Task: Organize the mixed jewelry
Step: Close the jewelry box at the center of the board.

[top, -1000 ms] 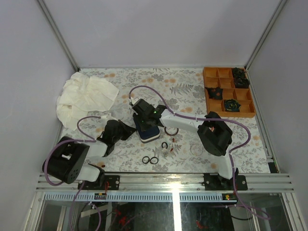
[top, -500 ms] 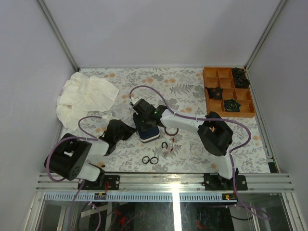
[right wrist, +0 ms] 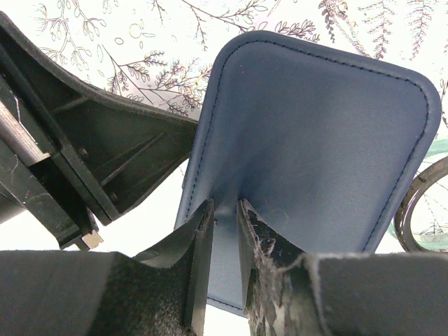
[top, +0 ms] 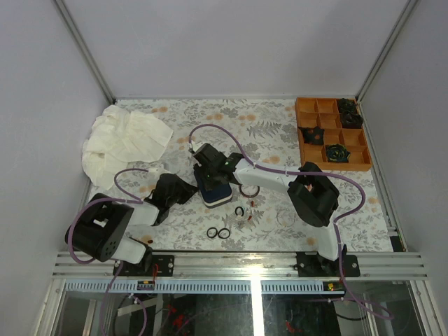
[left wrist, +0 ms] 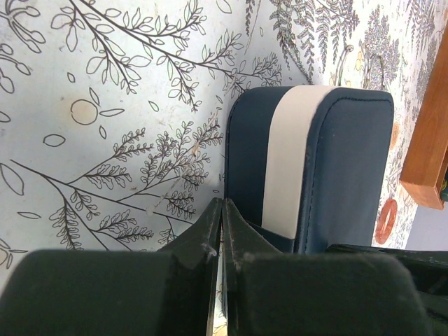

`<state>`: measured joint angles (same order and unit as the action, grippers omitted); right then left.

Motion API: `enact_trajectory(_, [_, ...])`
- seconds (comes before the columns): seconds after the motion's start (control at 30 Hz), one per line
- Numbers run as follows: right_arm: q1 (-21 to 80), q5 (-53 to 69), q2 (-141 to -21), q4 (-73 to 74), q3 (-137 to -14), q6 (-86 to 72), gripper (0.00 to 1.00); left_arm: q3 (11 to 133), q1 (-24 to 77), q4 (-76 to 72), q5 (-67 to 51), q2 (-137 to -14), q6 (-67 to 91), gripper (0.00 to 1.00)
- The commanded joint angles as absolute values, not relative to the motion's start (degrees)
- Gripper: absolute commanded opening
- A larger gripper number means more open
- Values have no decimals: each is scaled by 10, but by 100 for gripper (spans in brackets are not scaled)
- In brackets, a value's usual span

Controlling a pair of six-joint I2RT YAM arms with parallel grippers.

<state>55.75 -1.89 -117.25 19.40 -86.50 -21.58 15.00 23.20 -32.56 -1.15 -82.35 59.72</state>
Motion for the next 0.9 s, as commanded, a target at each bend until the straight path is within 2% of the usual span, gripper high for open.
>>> enact_trajectory(0.0, [577,67,-1295,190,-808,-243,25,180,260,-373,-71,-834,608,0])
enact_trajectory(0.87, [577,76,-1301,176,-797,-246,25,241,331,-247,-6,-781,619,0])
